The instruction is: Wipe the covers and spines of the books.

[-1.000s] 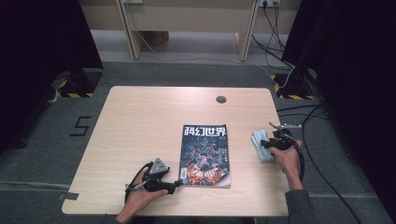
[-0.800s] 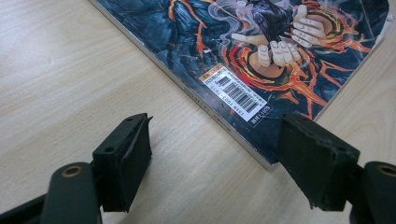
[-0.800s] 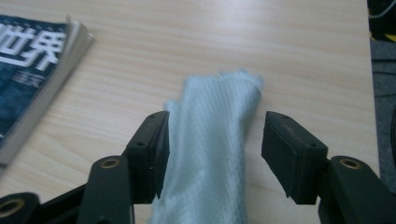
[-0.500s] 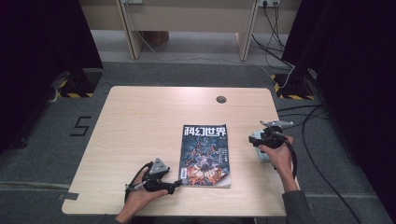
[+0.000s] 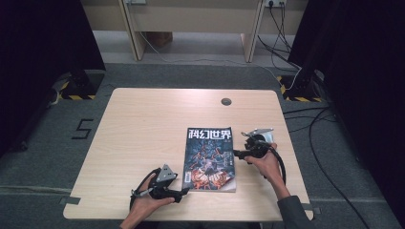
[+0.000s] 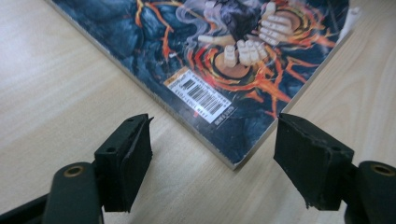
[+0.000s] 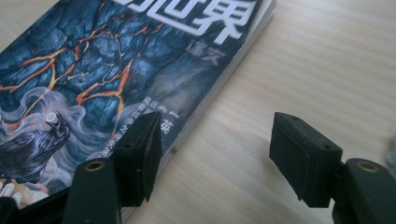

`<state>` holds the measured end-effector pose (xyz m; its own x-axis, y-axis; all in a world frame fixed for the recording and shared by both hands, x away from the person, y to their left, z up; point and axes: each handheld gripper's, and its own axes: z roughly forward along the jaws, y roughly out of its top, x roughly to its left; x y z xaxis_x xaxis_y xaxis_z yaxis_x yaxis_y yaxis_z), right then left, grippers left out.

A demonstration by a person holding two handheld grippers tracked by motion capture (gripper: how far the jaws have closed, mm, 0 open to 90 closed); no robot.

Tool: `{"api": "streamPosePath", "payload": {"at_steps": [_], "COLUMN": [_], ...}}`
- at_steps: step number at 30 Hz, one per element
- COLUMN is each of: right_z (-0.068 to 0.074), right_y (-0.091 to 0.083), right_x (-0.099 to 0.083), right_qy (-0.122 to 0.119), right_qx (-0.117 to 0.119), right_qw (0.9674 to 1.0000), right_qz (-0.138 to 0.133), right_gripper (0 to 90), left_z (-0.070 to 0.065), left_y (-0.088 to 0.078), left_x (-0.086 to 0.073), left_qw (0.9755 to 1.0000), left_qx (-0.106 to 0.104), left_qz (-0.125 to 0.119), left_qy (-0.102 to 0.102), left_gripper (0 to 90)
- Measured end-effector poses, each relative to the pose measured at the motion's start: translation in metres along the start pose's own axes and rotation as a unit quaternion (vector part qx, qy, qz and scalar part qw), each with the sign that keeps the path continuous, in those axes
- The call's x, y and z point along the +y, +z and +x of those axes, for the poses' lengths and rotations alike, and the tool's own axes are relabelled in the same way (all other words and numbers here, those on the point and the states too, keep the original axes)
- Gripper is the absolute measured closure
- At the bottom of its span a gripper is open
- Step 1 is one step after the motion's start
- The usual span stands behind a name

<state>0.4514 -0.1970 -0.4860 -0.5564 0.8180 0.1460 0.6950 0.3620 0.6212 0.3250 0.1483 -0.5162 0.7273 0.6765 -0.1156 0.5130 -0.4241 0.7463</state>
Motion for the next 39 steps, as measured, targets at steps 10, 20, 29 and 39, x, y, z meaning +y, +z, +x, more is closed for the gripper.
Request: {"api": "streamPosePath", "payload": {"at_steps": [10, 20, 29, 39], "right_z": [0.018, 0.038, 0.052, 0.076], "right_y": [0.015, 0.016, 0.015, 0.011], "right_x": [-0.001, -0.001, -0.005, -0.007], "right_qy": [-0.019, -0.057, -0.060, -0.069], "right_qx": [0.026, 0.037, 0.031, 0.101], "right_qw": [0.9992, 0.9964, 0.9960, 0.9906], "right_qz": [0.022, 0.051, 0.059, 0.062], "right_gripper": [34.5, 29.7, 26.5, 34.7], "left_z": [0.004, 0.017, 0.040, 0.052], "left_y": [0.000, -0.005, -0.011, -0.020], "left_x": [0.000, -0.003, -0.005, -0.009], "left_qw": [0.9999, 0.9996, 0.9931, 0.9853], "left_qx": [0.009, 0.024, 0.099, 0.137], "left_qz": [0.000, -0.001, -0.007, -0.026], "left_qy": [0.004, -0.013, -0.062, -0.098], "left_gripper": [27.3, 27.1, 25.0, 29.1]}}
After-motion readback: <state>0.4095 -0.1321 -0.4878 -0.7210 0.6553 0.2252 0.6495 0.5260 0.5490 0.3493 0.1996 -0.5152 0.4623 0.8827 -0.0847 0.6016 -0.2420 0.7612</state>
